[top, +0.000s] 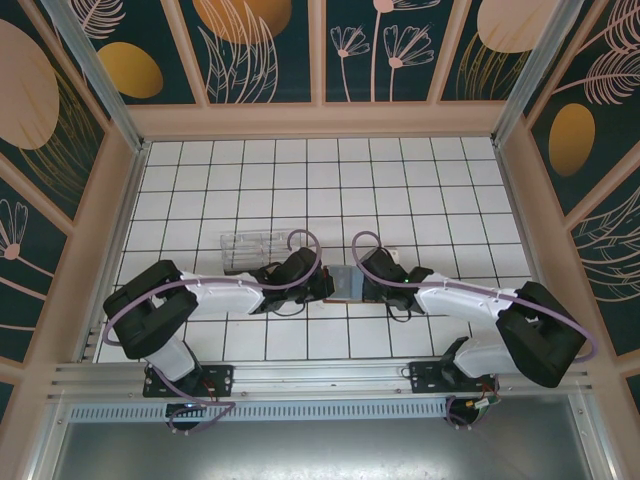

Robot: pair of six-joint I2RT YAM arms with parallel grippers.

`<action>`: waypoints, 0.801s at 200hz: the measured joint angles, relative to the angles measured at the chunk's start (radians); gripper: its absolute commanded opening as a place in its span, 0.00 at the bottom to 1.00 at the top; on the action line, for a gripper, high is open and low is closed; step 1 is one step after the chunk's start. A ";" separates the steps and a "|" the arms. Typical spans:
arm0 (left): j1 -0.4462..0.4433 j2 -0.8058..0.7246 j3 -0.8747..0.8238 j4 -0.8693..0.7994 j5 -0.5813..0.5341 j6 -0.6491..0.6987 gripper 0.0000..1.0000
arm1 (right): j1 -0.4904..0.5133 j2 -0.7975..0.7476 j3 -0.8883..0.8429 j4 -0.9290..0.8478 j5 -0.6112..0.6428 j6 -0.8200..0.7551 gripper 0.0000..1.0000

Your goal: Take the credit cards out of the card holder

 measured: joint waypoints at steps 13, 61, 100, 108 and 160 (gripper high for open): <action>0.000 0.001 0.005 -0.015 -0.005 0.000 0.04 | 0.000 0.000 -0.002 0.001 0.000 0.000 0.00; 0.000 0.019 0.025 -0.050 -0.011 0.002 0.26 | 0.000 0.009 -0.002 0.006 -0.011 0.000 0.00; 0.000 0.030 0.037 -0.054 -0.004 0.003 0.29 | 0.000 0.013 -0.002 0.012 -0.017 0.000 0.00; 0.000 0.035 0.039 -0.054 -0.003 0.004 0.29 | 0.000 0.014 -0.002 0.012 -0.018 0.000 0.00; 0.000 0.065 0.043 -0.057 0.001 0.005 0.29 | 0.000 0.014 -0.005 0.020 -0.018 0.000 0.00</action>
